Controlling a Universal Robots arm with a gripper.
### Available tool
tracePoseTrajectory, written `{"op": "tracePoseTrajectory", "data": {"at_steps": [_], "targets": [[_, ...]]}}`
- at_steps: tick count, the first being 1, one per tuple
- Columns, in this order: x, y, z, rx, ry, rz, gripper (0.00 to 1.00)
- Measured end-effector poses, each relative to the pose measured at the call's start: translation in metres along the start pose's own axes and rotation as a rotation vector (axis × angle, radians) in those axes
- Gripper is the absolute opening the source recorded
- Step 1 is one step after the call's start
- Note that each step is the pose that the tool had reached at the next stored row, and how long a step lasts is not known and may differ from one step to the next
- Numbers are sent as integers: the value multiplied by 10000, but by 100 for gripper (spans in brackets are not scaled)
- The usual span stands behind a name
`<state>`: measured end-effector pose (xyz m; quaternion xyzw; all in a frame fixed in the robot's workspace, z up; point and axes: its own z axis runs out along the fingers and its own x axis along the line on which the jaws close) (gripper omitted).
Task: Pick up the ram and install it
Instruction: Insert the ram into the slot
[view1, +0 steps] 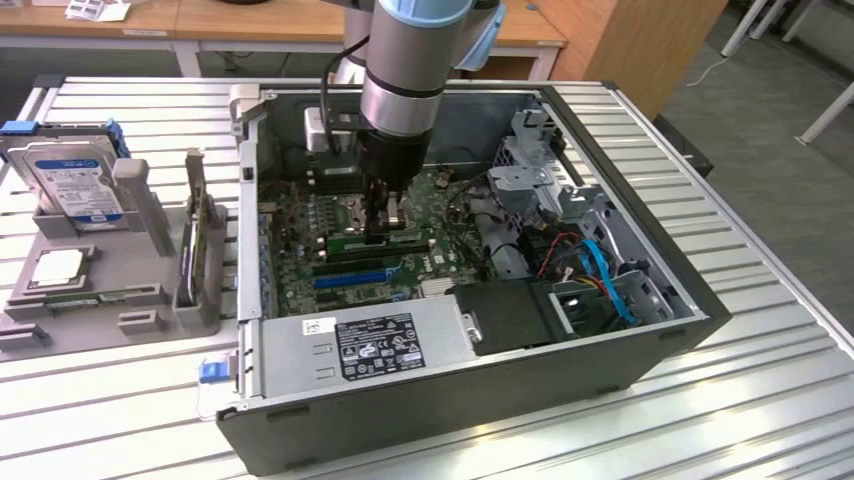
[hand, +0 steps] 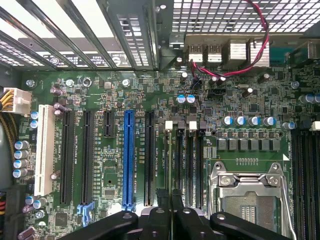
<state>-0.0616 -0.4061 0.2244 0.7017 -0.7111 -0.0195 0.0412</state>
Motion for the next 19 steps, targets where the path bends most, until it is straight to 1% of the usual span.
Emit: {"op": "tracePoseTrajectory", "data": {"at_steps": [9, 19], "targets": [[0, 0, 2, 0, 1, 1, 12], [-2, -2, 58, 2, -1, 0, 12]]}}
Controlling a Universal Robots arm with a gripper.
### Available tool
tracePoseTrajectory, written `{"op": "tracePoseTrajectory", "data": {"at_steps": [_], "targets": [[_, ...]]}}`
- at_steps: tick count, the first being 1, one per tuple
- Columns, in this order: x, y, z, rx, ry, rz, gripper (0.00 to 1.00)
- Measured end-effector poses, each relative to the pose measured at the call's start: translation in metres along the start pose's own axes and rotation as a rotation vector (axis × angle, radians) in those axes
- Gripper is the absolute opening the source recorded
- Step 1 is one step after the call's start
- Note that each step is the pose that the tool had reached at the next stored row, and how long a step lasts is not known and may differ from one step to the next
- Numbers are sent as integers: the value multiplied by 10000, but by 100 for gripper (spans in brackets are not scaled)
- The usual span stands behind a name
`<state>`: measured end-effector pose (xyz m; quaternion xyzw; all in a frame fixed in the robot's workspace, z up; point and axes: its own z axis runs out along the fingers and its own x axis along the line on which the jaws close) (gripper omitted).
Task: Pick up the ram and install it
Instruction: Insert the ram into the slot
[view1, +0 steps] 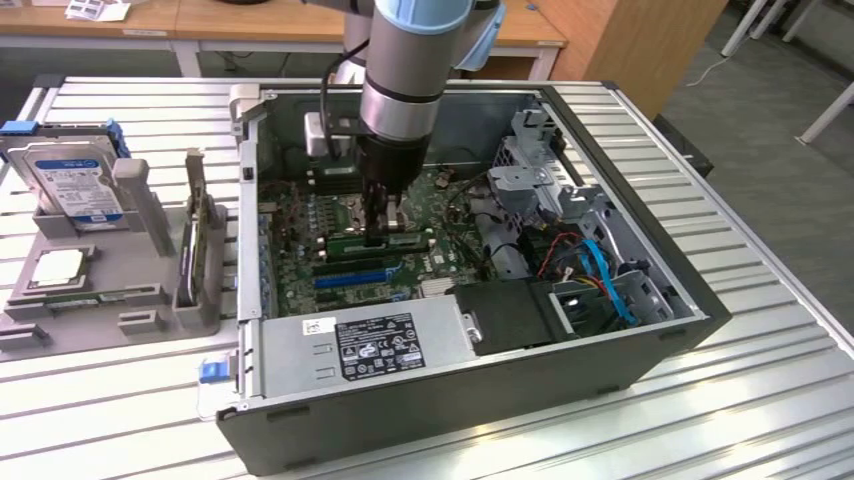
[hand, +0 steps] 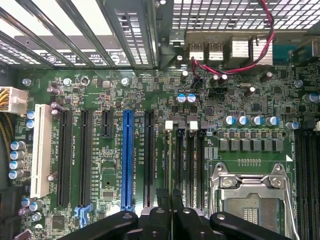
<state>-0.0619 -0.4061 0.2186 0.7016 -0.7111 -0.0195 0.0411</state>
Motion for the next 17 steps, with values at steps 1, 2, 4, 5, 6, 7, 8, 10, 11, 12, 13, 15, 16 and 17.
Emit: {"op": "tracePoseTrajectory", "data": {"at_steps": [1, 2, 4, 5, 6, 7, 8, 10, 11, 12, 13, 15, 16, 17], "targets": [[0, 0, 7, 0, 0, 0, 12], [0, 0, 11, 0, 1, 1, 12], [0, 0, 11, -2, 3, 0, 12], [0, 0, 11, -2, 4, 1, 12], [0, 0, 11, -2, 3, 1, 12], [0, 0, 11, -4, 4, 1, 14], [0, 0, 11, -3, 3, 1, 14], [0, 0, 11, -2, 2, 1, 19], [0, 0, 11, -2, 2, 1, 26], [0, 0, 8, -1, 1, 1, 26], [0, 3, -23, 0, -1, 1, 26], [4, 11, -112, -2, 3, 2, 26], [5, 15, -161, -1, 3, 2, 26], [7, 19, -205, -1, 1, 2, 26]]}}
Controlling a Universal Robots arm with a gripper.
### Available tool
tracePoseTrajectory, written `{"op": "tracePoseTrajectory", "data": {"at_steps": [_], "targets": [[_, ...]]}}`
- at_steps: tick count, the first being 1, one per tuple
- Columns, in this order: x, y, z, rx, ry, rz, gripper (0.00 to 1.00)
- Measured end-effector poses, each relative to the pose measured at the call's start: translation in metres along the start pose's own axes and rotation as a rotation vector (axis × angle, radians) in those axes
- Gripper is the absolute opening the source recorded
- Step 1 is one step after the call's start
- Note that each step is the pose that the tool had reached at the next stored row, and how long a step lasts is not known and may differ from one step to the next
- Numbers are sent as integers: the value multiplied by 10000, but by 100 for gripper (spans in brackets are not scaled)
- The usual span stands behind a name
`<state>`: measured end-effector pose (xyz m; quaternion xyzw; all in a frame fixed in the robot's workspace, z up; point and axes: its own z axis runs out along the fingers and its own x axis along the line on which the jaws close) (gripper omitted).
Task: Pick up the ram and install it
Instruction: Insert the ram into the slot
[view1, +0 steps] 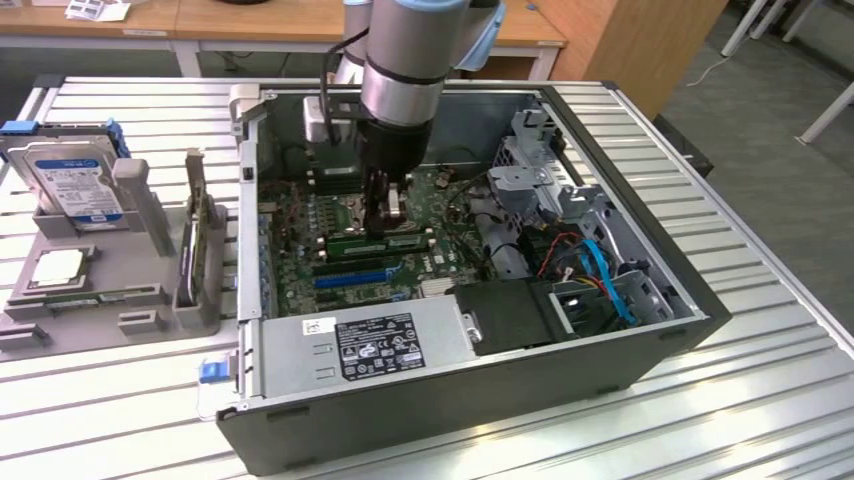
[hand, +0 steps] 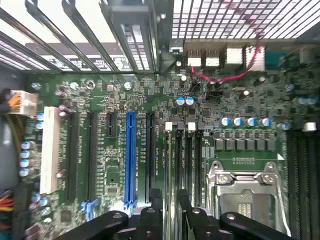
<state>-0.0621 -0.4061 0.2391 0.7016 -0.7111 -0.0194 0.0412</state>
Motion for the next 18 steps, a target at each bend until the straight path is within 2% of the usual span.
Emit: {"op": "tracePoseTrajectory", "data": {"at_steps": [2, 5, 7, 9, 10, 11, 12, 13, 14, 15, 18], "targets": [[3, 6, -81, -2, 3, -1, 26], [3, 1, -86, 0, 0, -3, 26], [2, -45, -91, -4, 3, -2, 26], [3, -49, -91, -5, 2, -2, 26], [3, -49, -91, -4, 1, -2, 25], [2, -49, -90, -5, 1, -1, 18], [2, -52, -91, -4, 1, -1, 18], [2, -59, -93, -5, 2, -2, 11], [2, -70, -96, -8, 3, -1, 11], [2, -85, -103, -9, 2, -1, 11], [3, -207, -154, -12, -16, -6, 11]]}}
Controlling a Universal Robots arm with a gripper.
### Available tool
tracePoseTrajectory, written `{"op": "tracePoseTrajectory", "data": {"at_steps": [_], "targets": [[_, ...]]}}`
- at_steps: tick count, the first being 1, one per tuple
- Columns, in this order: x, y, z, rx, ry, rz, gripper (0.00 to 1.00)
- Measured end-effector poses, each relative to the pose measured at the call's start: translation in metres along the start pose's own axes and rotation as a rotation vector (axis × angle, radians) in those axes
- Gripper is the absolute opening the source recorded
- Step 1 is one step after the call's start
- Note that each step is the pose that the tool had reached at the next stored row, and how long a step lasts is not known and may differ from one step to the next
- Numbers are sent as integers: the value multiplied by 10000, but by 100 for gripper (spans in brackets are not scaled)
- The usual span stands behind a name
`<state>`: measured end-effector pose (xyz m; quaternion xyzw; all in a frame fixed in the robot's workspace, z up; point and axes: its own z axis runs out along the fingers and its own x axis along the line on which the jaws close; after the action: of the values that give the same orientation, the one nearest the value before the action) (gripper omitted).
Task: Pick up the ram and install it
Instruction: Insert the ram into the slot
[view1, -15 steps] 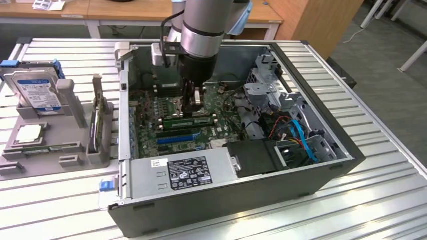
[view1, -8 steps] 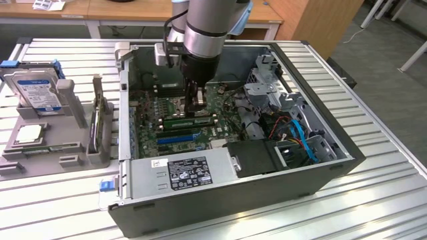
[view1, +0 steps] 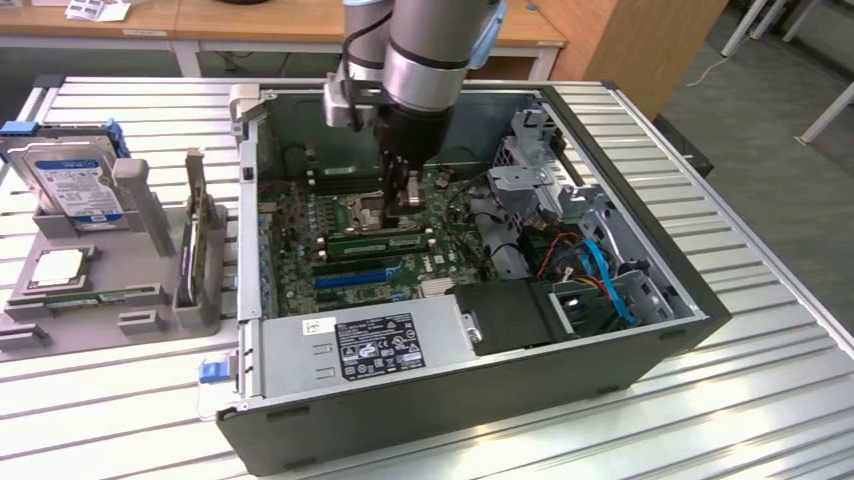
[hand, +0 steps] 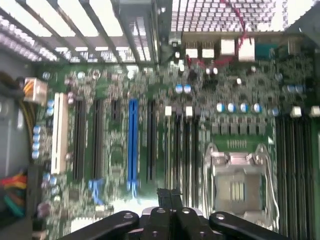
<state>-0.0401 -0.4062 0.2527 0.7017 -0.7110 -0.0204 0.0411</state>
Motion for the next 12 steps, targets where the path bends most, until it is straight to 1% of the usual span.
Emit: {"op": "tracePoseTrajectory", "data": {"at_steps": [3, 4, 7, 9, 10, 12], "targets": [[1, -122, -46, -3, -2, -6, 11], [2, -140, -63, -2, -8, -10, 11], [5, -154, -102, 21, -13, -48, 11], [6, -153, -127, 73, -10, -98, 11], [7, -152, -148, 88, -9, -116, 11], [9, -145, -229, 93, -6, -124, 11]]}}
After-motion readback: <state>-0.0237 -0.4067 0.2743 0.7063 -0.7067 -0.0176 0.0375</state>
